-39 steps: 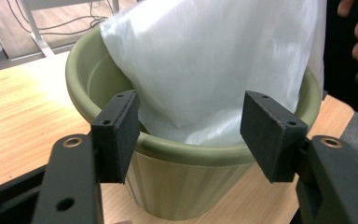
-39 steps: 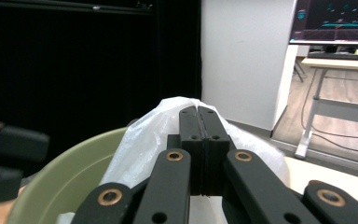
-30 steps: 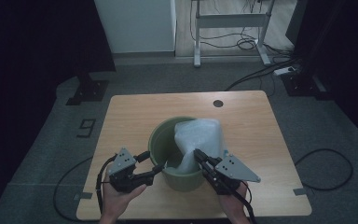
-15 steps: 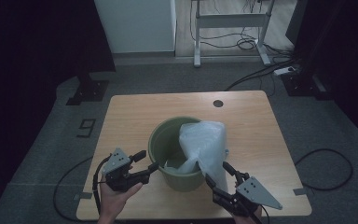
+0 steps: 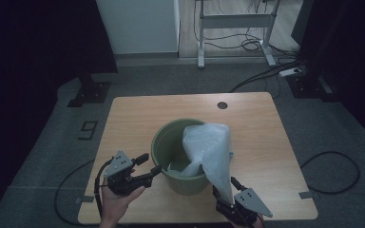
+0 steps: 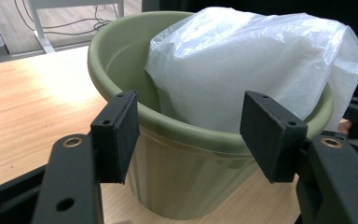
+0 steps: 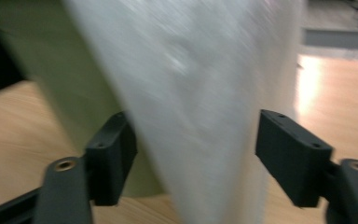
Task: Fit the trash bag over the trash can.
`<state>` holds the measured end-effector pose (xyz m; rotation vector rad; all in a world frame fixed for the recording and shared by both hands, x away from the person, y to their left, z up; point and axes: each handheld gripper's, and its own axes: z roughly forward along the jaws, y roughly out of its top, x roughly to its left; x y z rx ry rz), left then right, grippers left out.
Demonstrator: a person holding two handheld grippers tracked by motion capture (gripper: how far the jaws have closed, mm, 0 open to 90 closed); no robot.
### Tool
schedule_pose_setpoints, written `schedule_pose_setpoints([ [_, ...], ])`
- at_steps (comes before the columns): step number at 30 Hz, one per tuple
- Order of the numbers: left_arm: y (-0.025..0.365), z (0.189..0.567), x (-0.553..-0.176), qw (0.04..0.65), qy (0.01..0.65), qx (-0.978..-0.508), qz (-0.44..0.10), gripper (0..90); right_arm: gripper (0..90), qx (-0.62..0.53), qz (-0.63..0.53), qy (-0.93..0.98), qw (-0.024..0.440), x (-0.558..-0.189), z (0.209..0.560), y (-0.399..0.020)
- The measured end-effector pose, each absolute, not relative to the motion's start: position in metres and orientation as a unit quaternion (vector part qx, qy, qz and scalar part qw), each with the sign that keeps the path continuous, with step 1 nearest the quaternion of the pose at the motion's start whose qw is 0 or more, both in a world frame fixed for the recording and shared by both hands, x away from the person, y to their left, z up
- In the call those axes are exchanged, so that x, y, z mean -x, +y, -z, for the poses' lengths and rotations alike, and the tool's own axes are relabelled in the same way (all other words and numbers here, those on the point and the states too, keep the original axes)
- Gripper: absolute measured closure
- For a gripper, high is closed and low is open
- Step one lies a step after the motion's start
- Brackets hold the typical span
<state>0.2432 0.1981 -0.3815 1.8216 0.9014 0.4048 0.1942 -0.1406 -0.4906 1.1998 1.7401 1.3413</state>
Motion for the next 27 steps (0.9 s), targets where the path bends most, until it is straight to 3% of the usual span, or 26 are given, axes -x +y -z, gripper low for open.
schedule_pose_setpoints([
  [5,0.199,0.379,-0.243,0.511,0.373,-0.755,-0.17,37.4,67.3,-0.459,-0.489,0.659,0.34,-0.202,0.493,-0.151],
  [9,0.197,0.378,-0.244,0.51,0.371,-0.757,-0.17,37.7,83.3,-0.457,-0.493,0.646,0.361,-0.209,0.482,-0.162],
  [19,0.196,0.374,-0.243,0.51,0.367,-0.759,-0.172,38.2,87.9,-0.447,-0.535,0.582,0.418,-0.226,0.418,-0.188],
  [27,0.192,0.369,-0.244,0.512,0.362,-0.759,-0.174,38.2,88.0,-0.38,-0.586,0.565,0.439,-0.236,0.363,-0.172],
])
